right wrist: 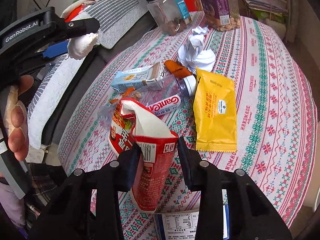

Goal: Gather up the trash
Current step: 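Grasp the red snack bag with the right gripper while the left holds the wrapper, then drop the white wrapper and red snack bag into the white bin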

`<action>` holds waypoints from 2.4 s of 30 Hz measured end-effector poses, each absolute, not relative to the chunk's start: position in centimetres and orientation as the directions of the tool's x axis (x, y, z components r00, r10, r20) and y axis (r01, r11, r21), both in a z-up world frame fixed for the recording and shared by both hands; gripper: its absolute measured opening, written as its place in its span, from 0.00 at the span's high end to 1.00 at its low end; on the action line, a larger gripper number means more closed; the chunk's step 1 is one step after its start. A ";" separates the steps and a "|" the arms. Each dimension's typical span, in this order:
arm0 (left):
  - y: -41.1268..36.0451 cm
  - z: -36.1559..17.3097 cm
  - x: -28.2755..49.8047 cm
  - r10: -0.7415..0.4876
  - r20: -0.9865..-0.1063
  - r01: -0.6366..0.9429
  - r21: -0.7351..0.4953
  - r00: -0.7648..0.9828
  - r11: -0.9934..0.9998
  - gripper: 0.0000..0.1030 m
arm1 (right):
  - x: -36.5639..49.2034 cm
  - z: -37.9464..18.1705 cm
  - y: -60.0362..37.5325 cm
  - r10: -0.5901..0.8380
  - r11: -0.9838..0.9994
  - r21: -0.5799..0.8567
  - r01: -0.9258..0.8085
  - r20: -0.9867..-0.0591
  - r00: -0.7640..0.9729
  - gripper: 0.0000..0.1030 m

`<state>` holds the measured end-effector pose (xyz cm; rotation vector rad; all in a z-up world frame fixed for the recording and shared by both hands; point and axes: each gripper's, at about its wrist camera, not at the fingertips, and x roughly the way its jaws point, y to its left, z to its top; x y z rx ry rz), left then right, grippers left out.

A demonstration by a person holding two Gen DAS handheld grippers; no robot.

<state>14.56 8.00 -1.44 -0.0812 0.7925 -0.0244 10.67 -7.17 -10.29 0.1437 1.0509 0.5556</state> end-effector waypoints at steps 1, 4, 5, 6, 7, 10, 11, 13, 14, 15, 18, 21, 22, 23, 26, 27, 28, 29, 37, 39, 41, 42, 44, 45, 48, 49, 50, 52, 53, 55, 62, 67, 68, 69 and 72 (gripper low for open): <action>8.0 -1.2 14.4 -0.050 -0.703 -0.007 -0.078 0.710 0.997 0.47 | 10.5 -9.8 -7.2 0.495 0.855 0.357 -0.377 -0.777 0.388 0.67; 7.8 -0.9 14.3 -0.047 -0.687 -0.002 -0.070 0.725 0.998 0.47 | 10.2 -8.5 -7.4 0.477 0.861 0.310 -0.404 -0.767 0.429 0.67; 7.7 -0.8 14.3 -0.046 -0.683 -0.002 -0.069 0.729 0.998 0.47 | 10.1 -8.2 -7.6 0.463 0.867 0.287 -0.408 -0.765 0.447 0.67; 7.6 -0.7 14.2 -0.046 -0.680 0.000 -0.068 0.732 0.998 0.47 | 10.0 -7.7 -7.7 0.455 0.871 0.273 -0.409 -0.762 0.461 0.67; 7.5 -0.7 14.2 -0.045 -0.676 0.001 -0.065 0.735 0.998 0.47 | 10.0 -7.5 -7.7 0.448 0.875 0.262 -0.407 -0.759 0.473 0.67; 7.1 -0.5 13.9 -0.044 -0.660 0.011 -0.054 0.750 0.998 0.47 | 10.1 -6.6 -8.5 0.419 0.891 0.224 -0.396 -0.744 0.521 0.67; 7.0 -0.4 13.8 -0.044 -0.654 0.014 -0.051 0.755 0.999 0.47 | 10.1 -6.3 -9.0 0.408 0.897 0.213 -0.388 -0.738 0.538 0.67; 6.5 -0.3 13.5 -0.044 -0.642 0.022 -0.042 0.765 0.999 0.47 | 10.1 -5.8 -9.7 0.386 0.909 0.194 -0.368 -0.725 0.570 0.67; 6.4 -0.2 13.4 -0.045 -0.637 0.026 -0.039 0.769 0.999 0.47 | 10.1 -5.4 -10.2 0.371 0.917 0.181 -0.356 -0.718 0.588 0.67; 6.2 -0.2 13.4 -0.046 -0.632 0.030 -0.036 0.773 0.999 0.47 | 10.1 -5.2 -10.6 0.356 0.923 0.168 -0.345 -0.712 0.606 0.67; 5.5 -0.1 13.2 -0.052 -0.623 0.043 -0.029 0.780 0.999 0.47 | 10.1 -4.3 -12.0 0.309 0.943 0.135 -0.304 -0.690 0.654 0.67; 4.9 -0.2 13.1 -0.061 -0.619 0.057 -0.027 0.783 0.998 0.47 | 10.3 -3.8 -13.7 0.260 0.960 0.106 -0.258 -0.674 0.691 0.67; 4.6 -0.2 13.1 -0.065 -0.618 0.062 -0.026 0.783 0.998 0.47 | 10.3 -3.7 -14.4 0.245 0.965 0.102 -0.240 -0.669 0.702 0.67; 4.4 -0.3 13.1 -0.068 -0.617 0.067 -0.024 0.784 0.997 0.47 | 10.3 -3.5 -15.0 0.231 0.970 0.098 -0.223 -0.665 0.711 0.67; 3.5 -0.4 13.0 -0.078 -0.615 0.083 -0.020 0.785 0.996 0.47 | 10.0 -2.9 -16.9 0.182 0.982 0.085 -0.167 -0.648 0.740 0.67; 3.2 -0.4 13.0 -0.082 -0.615 0.089 -0.019 0.784 0.996 0.47 | 9.9 -2.8 -17.6 0.166 0.985 0.082 -0.149 -0.642 0.748 0.67; 2.9 -0.5 12.9 -0.086 -0.615 0.095 -0.017 0.784 0.995 0.47 | 9.8 -2.6 -18.2 0.150 0.988 0.078 -0.130 -0.637 0.756 0.67; 2.5 -0.5 12.9 -0.089 -0.614 0.101 -0.015 0.784 0.995 0.47 | 9.7 -2.4 -18.9 0.135 0.991 0.076 -0.112 -0.632 0.763 0.67; 0.0 -1.0 12.3 -0.110 -0.610 0.149 0.013 0.785 0.989 0.47 | 8.7 -1.5 -24.1 0.010 0.996 0.075 0.045 -0.605 0.796 0.67; -0.5 -1.1 12.3 -0.117 -0.611 0.158 0.014 0.783 0.987 0.47 | 8.3 -1.3 -25.6 -0.027 0.993 0.073 0.089 -0.601 0.799 0.67; -1.0 -1.1 12.1 -0.124 -0.611 0.167 0.013 0.782 0.986 0.47 | 8.0 -1.2 -27.0 -0.071 0.989 0.063 0.135 -0.598 0.798 0.67; -1.3 -1.2 12.1 -0.130 -0.612 0.173 0.011 0.780 0.985 0.47 | 7.8 -1.2 -27.7 -0.095 0.986 0.056 0.160 -0.599 0.795 0.67; -1.8 -1.2 12.1 -0.146 -0.619 0.187 0.001 0.772 0.982 0.47 | 7.5 -1.2 -29.2 -0.148 0.977 0.036 0.211 -0.598 0.787 0.67; -2.1 -1.2 12.1 -0.156 -0.622 0.191 -0.010 0.767 0.981 0.47 | 7.3 -1.3 -29.9 -0.176 0.971 0.025 0.238 -0.600 0.781 0.67; -3.3 -1.2 12.2 -0.186 -0.629 0.210 -0.037 0.755 0.977 0.47 | 6.8 -1.5 -32.1 -0.257 0.948 -0.011 0.317 -0.611 0.748 0.66; -3.8 -1.2 12.1 -0.193 -0.628 0.218 -0.038 0.754 0.975 0.47 | 6.6 -1.5 -32.6 -0.294 0.938 -0.036 0.344 -0.609 0.736 0.66; -4.4 -1.1 12.0 -0.201 -0.628 0.228 -0.038 0.752 0.973 0.47 | 6.3 -1.6 -33.2 -0.327 0.928 -0.061 0.368 -0.605 0.726 0.66; -5.7 -1.0 11.9 -0.218 -0.626 0.252 -0.035 0.749 0.967 0.47 | 5.9 -1.7 -34.4 -0.374 0.910 -0.091 0.406 -0.605 0.703 0.66; -6.5 -1.0 11.8 -0.226 -0.625 0.263 -0.034 0.747 0.964 0.47 | 5.6 -1.8 -35.0 -0.395 0.899 -0.100 0.426 -0.605 0.691 0.66; -7.9 -0.9 11.6 -0.246 -0.623 0.283 -0.041 0.742 0.958 0.47 | 5.0 -2.1 -36.3 -0.431 0.879 -0.118 0.462 -0.610 0.664 0.65; -13.9 -0.5 11.3 -0.334 -0.625 0.366 -0.081 0.706 0.927 0.47 | 2.1 -2.1 -39.8 -0.524 0.805 -0.106 0.584 -0.587 0.616 0.16; -19.2 -0.1 11.3 -0.417 -0.636 0.439 -0.134 0.650 0.889 0.47 | 0.6 -2.4 -41.1 -0.524 0.795 -0.097 0.599 -0.608 0.597 0.10; -20.2 -0.2 11.2 -0.434 -0.639 0.453 -0.147 0.636 0.880 0.47 | 0.2 -2.5 -41.3 -0.519 0.794 -0.089 0.602 -0.615 0.594 0.10; -21.1 -0.2 11.2 -0.452 -0.641 0.466 -0.162 0.621 0.870 0.47 | -0.2 -2.6 -41.6 -0.512 0.793 -0.078 0.604 -0.623 0.592 0.10; -23.7 0.0 11.4 -0.503 -0.645 0.494 -0.216 0.576 0.842 0.47 | -1.3 -3.0 -42.1 -0.498 0.790 -0.057 0.610 -0.640 0.585 0.09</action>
